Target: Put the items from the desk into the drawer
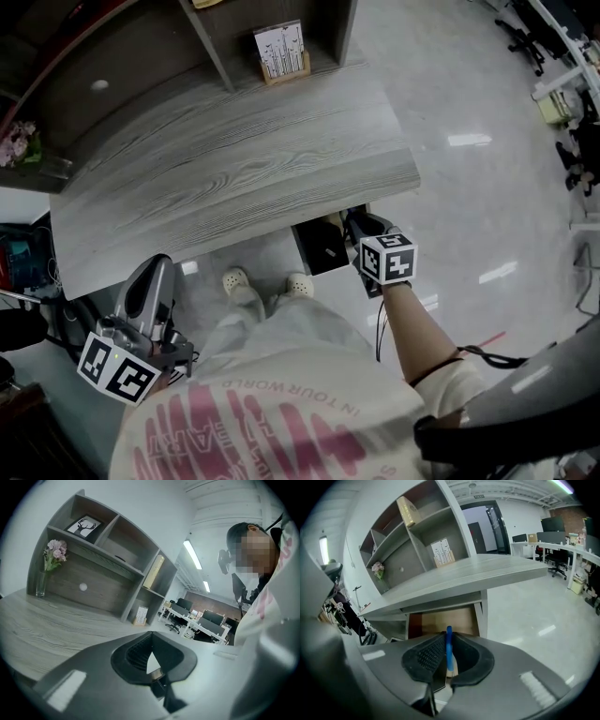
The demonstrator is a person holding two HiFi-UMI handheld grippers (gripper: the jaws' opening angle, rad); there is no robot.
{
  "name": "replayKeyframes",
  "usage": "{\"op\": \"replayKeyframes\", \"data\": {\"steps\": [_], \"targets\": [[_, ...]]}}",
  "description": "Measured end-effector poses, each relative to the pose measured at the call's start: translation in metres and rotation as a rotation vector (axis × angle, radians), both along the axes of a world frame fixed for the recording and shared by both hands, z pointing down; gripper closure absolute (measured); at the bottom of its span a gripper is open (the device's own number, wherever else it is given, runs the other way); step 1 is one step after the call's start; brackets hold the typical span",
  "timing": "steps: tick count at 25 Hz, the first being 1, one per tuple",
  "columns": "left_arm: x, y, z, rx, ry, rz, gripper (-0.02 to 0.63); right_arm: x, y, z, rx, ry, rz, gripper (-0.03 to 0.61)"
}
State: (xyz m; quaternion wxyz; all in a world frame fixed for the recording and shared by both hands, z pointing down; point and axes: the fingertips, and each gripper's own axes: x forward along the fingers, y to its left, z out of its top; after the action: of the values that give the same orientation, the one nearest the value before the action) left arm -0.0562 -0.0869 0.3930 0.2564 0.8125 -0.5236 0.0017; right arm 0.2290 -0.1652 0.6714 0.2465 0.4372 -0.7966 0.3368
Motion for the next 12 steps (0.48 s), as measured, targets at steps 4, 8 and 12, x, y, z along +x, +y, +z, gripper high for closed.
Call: {"op": "replayKeyframes", "data": {"steps": [4,8,12], "targets": [[0.006,-0.001,0.005,-0.012,0.006,0.012,0.594,-0.006,0.004,0.007,-0.026,0.011,-0.022,0.532],[0.007,-0.003,0.007,-0.019,0.005,0.018,0.594,-0.007,0.007,0.013,-0.047,0.011,-0.021,0.531],[0.010,-0.004,0.012,-0.028,0.013,0.023,0.594,-0.007,0.006,0.014,-0.051,0.003,-0.015,0.531]]}}
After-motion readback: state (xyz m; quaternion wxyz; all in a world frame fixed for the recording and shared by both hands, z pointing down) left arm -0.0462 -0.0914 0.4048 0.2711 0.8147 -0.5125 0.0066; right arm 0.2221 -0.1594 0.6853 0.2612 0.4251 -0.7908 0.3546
